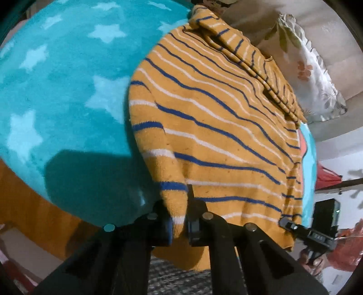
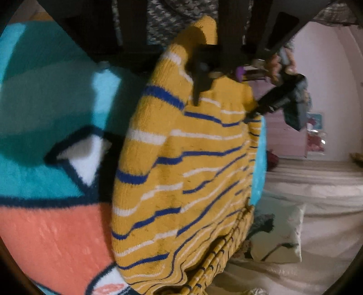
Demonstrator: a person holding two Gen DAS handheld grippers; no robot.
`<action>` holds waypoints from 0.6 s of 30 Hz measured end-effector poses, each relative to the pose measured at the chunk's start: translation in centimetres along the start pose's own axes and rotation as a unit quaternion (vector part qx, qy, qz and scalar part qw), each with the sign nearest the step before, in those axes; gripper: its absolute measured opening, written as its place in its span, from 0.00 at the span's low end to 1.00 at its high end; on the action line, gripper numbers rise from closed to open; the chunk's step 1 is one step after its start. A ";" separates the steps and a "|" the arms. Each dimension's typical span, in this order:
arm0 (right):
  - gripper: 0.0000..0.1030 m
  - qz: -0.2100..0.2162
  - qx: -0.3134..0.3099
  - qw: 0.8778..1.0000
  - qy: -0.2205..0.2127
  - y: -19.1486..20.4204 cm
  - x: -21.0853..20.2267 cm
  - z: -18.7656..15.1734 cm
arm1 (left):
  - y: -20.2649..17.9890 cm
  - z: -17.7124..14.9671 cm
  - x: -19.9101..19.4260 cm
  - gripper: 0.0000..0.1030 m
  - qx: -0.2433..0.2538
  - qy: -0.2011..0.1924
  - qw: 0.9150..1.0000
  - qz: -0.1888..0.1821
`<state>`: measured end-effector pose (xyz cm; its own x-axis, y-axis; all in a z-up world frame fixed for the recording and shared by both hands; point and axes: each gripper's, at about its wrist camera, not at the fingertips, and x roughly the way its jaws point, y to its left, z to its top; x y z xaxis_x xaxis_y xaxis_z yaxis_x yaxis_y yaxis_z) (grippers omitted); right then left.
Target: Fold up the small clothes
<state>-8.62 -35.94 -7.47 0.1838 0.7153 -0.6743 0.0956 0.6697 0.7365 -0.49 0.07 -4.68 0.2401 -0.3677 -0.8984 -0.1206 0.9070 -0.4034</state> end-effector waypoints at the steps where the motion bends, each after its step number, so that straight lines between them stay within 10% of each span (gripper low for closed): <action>1: 0.09 -0.002 -0.014 1.000 0.008 0.2 -0.2 -0.1 | -0.1 -0.3 -0.3 0.07 0.005 0.001 1.000 0.012; 8: 0.07 -0.015 -0.110 0.987 0.116 1.9 -2.0 -5.1 | -1.4 -5.1 -3.5 0.07 0.019 0.042 0.998 0.033; 18: 0.07 -0.006 -0.113 0.989 0.093 1.5 -2.5 -3.5 | 1.1 -3.5 -3.5 0.07 -0.042 0.050 0.998 0.017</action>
<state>-12.34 -35.98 -4.89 -0.0014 0.7168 -0.6973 -0.1286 0.6913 0.7110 -4.81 1.60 -2.56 0.1374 -0.3604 -0.9226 -0.2087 0.9000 -0.3827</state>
